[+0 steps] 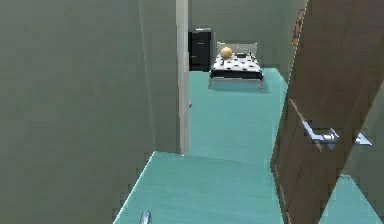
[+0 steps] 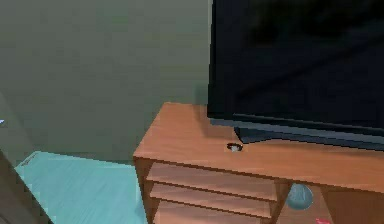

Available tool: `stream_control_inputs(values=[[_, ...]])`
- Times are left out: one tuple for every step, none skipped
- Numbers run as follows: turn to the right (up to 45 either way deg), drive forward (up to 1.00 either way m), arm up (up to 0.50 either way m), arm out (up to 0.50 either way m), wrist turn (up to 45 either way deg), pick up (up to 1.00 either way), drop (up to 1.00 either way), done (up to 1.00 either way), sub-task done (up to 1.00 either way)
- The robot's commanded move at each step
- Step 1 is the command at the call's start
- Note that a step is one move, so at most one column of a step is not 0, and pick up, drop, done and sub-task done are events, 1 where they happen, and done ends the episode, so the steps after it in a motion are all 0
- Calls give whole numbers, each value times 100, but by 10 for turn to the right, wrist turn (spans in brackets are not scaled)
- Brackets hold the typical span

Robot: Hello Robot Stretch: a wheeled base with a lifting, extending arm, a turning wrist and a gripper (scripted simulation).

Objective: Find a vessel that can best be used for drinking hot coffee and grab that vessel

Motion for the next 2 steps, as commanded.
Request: stream_control_inputs(values=[[30, 0, 0, 0, 0, 0, 0, 0, 0], [0, 80, 0, 0, 0, 0, 0, 0, 0]])
